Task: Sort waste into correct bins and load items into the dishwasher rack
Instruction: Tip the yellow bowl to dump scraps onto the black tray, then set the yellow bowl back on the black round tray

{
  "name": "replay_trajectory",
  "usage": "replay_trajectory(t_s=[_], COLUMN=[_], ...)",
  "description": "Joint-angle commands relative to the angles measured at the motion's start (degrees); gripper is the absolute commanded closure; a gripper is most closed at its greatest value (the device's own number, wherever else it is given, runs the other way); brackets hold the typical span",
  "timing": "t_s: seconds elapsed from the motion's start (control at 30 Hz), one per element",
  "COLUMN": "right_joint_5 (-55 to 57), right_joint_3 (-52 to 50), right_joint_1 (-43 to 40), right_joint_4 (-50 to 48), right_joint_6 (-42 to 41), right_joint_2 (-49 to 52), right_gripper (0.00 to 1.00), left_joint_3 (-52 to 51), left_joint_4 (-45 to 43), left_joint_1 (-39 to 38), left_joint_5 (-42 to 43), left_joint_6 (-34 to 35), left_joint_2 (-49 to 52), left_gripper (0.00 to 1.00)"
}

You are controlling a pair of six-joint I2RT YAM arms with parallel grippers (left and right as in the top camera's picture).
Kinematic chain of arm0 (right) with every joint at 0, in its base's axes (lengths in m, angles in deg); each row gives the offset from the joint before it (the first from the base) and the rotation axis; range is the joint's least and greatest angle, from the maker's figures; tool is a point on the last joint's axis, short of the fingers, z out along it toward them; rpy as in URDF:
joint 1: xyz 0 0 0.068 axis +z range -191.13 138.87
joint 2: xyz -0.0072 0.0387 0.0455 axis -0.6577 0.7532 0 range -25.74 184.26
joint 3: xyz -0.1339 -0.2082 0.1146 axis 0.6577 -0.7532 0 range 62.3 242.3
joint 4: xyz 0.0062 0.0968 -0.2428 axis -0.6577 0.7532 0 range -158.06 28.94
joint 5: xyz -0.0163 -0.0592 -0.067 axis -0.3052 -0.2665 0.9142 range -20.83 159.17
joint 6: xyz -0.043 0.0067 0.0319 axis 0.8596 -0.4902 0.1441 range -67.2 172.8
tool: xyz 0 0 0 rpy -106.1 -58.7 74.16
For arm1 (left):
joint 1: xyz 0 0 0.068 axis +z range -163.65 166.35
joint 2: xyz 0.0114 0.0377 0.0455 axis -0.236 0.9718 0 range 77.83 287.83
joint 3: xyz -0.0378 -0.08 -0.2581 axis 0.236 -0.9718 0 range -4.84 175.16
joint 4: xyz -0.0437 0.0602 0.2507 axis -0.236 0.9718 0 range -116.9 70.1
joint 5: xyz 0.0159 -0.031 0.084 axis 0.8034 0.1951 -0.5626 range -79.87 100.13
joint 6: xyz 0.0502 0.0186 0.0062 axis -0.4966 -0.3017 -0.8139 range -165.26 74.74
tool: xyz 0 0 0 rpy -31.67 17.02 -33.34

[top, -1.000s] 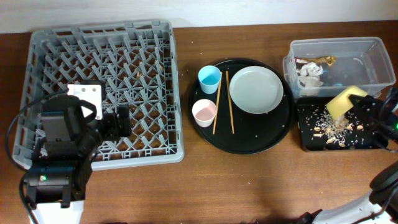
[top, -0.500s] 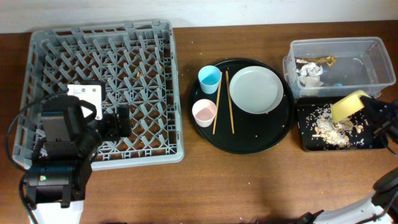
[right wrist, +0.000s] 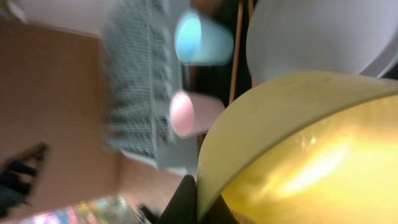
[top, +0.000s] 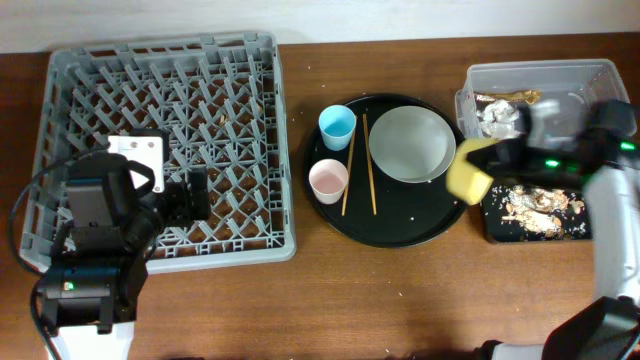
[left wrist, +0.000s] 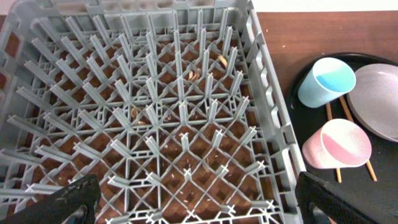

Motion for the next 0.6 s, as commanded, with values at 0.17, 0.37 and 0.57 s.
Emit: replay_trajectory(t_s=[0.17, 0.37, 0.57], right_joint_5=[53.6, 51.6, 43.2], right_joint_3=[0.8, 3.9, 32.1], right_joint_1=[42.1, 41.5, 39.4], right_joint_4=[-4.9, -4.4, 9.4], right_joint_6=[-21.0, -20.9, -15.8], right_joint_2=[13.5, 20.0, 20.2], right_gripper=[0.96, 0.77, 0.28], left_joint_3=[0.8, 0.8, 0.8], left_joint_4=[-0.2, -0.2, -0.2], left_joint_1=[0.0, 0.0, 0.0], left_joint_5=[0.5, 0.5, 8.6], left_joint_6=[-0.9, -0.9, -0.9], left_joint_2=[0.0, 0.0, 0.0], left_gripper=[0.00, 0.00, 0.00])
